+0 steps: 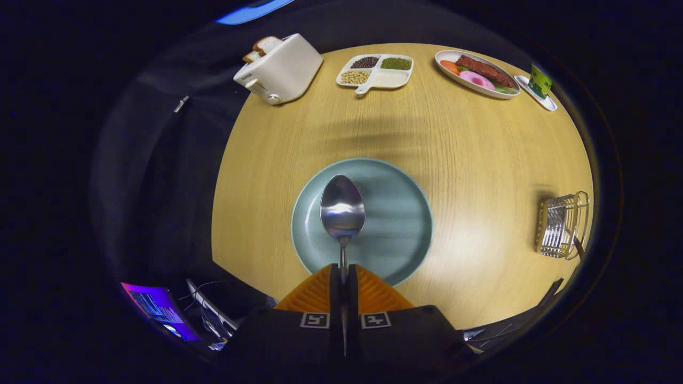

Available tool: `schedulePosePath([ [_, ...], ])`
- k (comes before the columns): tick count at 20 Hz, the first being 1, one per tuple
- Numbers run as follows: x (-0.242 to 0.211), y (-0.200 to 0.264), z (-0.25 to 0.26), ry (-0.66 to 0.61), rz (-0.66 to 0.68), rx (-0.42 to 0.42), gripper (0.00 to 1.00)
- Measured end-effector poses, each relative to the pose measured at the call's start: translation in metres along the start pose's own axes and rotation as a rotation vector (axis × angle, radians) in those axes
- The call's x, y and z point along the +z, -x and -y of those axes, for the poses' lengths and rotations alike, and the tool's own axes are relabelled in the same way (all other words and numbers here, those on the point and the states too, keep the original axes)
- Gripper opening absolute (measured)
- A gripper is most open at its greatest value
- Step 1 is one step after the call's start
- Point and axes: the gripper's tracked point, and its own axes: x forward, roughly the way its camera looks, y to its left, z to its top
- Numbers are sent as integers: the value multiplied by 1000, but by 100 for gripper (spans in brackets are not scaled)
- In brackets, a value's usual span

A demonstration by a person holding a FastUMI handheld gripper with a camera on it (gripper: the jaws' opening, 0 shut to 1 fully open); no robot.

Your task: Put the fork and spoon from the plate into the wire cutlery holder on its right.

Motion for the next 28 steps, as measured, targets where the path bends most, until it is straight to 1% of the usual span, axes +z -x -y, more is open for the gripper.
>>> schedulePosePath([
  [3,4,52,26,-21,25,26,7],
  [6,4,98,66,-40,28,21,6],
  [8,3,128,101,-41,19,-14,6],
  [10,4,152,141,-19,15,-76,6],
  [12,-1,165,181,14,-15,-144,7],
  [14,-11,169,211,19,-73,-186,6],
  [18,-23,163,251,-5,-198,-221,7],
  [22,-22,142,266,-36,-326,-222,6],
  [28,-15,113,273,-36,-437,-252,7],
])
